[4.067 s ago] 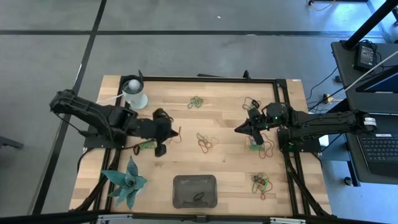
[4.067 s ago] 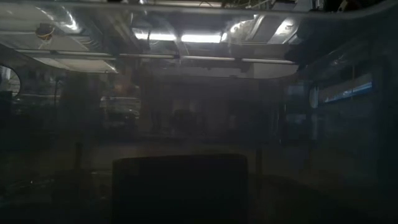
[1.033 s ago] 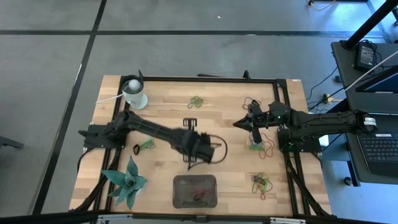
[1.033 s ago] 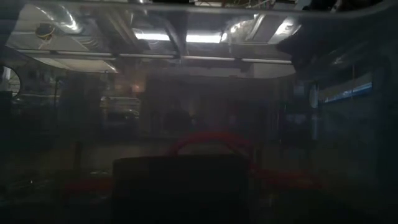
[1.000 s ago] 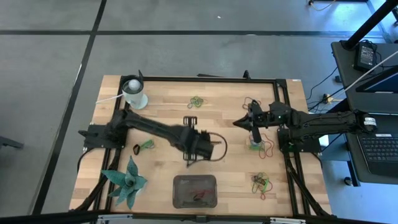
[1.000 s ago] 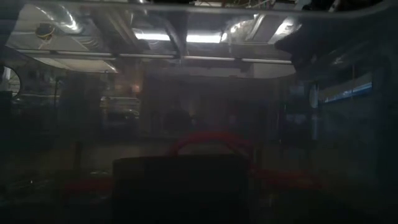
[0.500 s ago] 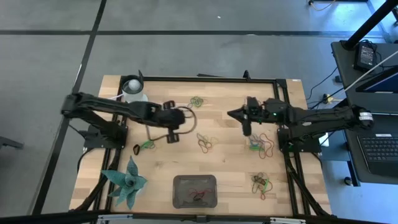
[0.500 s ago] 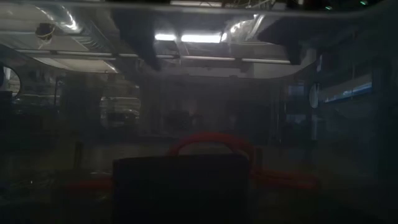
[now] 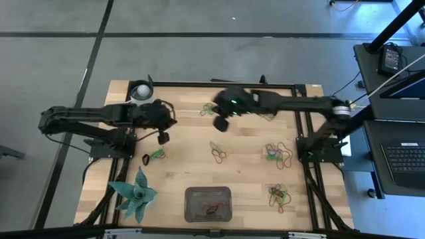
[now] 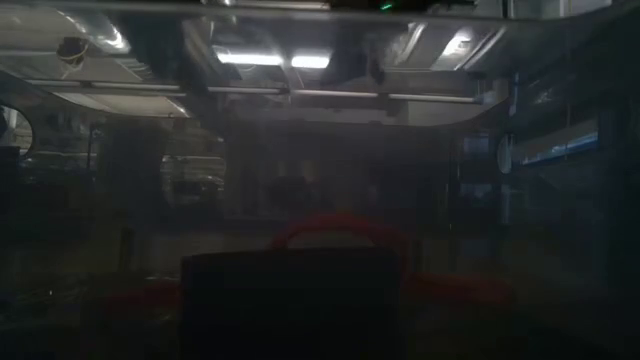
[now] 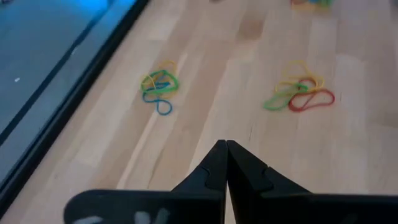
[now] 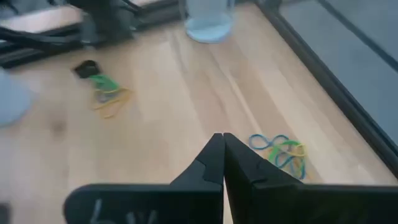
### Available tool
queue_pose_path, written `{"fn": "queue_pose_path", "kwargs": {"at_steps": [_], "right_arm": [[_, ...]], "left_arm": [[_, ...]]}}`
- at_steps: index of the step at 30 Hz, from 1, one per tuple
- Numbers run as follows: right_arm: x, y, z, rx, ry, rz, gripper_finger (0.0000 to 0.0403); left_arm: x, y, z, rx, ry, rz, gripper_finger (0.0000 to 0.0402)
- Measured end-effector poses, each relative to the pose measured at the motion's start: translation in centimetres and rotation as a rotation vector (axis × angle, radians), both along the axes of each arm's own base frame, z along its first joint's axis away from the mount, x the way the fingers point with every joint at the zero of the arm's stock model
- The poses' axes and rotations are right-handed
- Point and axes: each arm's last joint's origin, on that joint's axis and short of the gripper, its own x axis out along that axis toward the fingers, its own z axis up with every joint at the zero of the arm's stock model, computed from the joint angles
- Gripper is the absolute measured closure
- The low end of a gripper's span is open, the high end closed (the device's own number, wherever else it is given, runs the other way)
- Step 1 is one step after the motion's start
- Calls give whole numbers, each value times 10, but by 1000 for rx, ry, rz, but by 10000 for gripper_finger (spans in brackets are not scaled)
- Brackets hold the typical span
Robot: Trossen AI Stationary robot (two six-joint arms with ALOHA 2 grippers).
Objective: Pick and place rubber bands into bin
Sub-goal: Put the green rubber band into the black bin
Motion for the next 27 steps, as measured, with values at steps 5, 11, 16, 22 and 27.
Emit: {"fn": "queue_pose_path", "kwargs": {"at_steps": [5, 11, 16, 22, 27], "right_arm": [[41, -35, -14, 62, 113, -97, 385], [68, -67, -33, 172, 206, -230, 332], [78, -83, -51, 308, 281, -307, 290], [89, -85, -84, 360, 351, -309, 274], [93, -87, -108, 407, 397, -352, 273]], "left_arm": [[-13, -2, 1, -11, -44, 9, 400], [-19, -2, 2, -10, -61, 8, 400], [-19, -2, 2, -6, -55, 4, 400], [-19, -2, 2, 10, -47, -9, 400], [-19, -2, 2, 11, -47, -9, 400]]}}
